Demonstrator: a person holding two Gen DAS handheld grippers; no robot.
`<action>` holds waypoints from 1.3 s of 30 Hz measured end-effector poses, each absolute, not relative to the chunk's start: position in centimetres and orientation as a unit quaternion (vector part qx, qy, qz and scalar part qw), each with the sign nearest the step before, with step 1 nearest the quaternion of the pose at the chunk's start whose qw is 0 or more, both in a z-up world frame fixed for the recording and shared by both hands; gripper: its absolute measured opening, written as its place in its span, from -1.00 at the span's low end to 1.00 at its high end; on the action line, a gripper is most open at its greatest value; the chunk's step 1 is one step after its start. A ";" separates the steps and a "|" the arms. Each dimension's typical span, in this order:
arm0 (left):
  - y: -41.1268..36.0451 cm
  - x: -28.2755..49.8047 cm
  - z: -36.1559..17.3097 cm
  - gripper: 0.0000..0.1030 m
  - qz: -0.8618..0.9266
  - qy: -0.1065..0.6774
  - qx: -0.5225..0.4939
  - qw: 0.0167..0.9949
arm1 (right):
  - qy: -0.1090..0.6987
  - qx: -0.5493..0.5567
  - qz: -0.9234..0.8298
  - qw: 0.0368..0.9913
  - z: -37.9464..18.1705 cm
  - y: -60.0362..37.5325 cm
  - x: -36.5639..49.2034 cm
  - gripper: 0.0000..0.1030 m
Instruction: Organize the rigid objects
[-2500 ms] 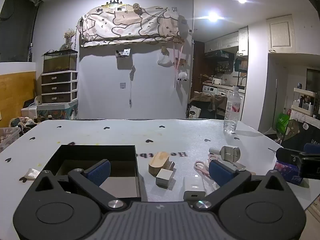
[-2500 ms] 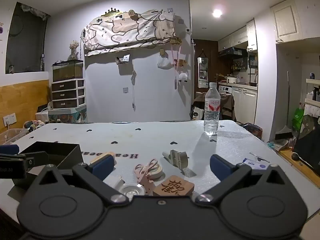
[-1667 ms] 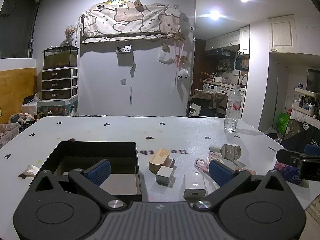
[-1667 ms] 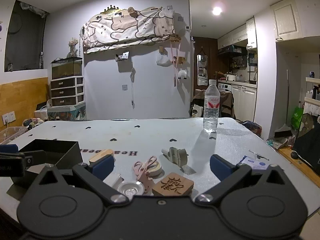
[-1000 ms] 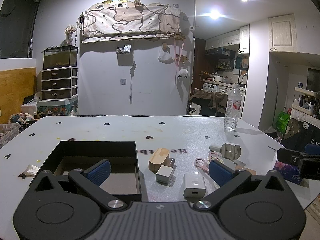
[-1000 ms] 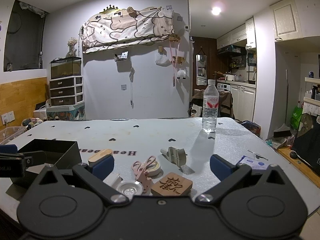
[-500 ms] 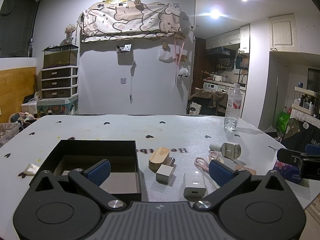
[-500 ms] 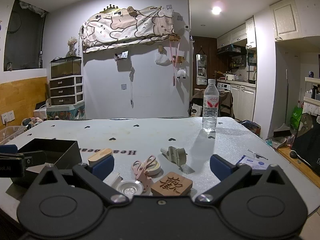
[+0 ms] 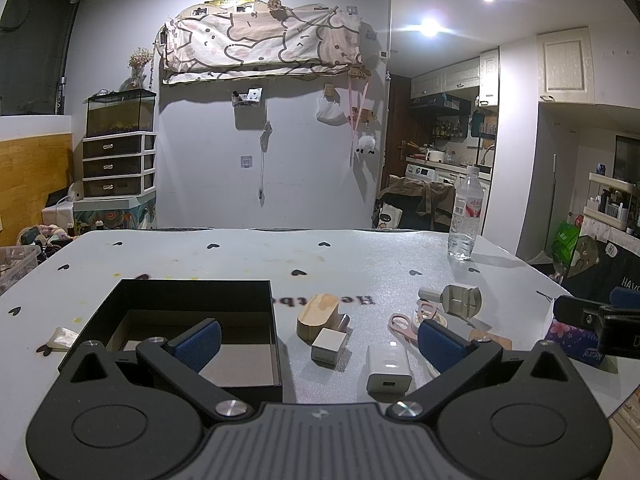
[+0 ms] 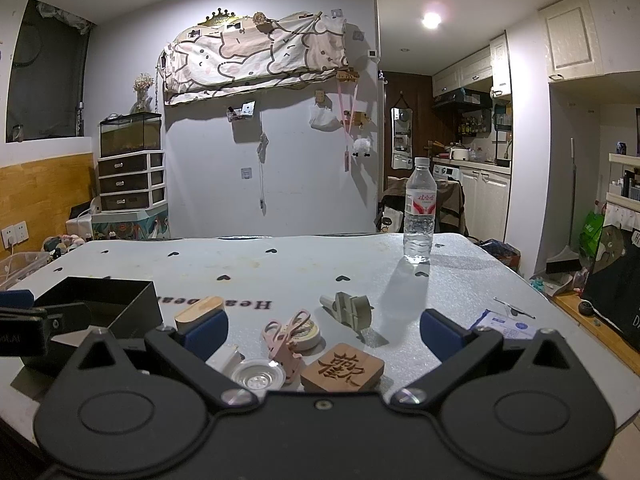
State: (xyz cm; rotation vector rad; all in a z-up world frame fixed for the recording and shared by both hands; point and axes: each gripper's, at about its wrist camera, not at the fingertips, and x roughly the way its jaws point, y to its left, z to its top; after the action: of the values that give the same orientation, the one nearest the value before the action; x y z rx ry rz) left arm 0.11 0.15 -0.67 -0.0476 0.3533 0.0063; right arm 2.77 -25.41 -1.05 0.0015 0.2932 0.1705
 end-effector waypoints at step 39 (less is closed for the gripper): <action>2.7 0.3 -0.6 1.00 0.039 0.167 -0.043 0.984 | 0.145 -0.006 0.083 0.986 -1.3 -25.7 2.9 1.00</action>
State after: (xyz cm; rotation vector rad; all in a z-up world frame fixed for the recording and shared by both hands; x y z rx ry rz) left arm 0.25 2.71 -0.62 -0.0872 0.3363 0.0780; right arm 2.93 -25.70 -1.29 -0.0113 0.2922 0.1659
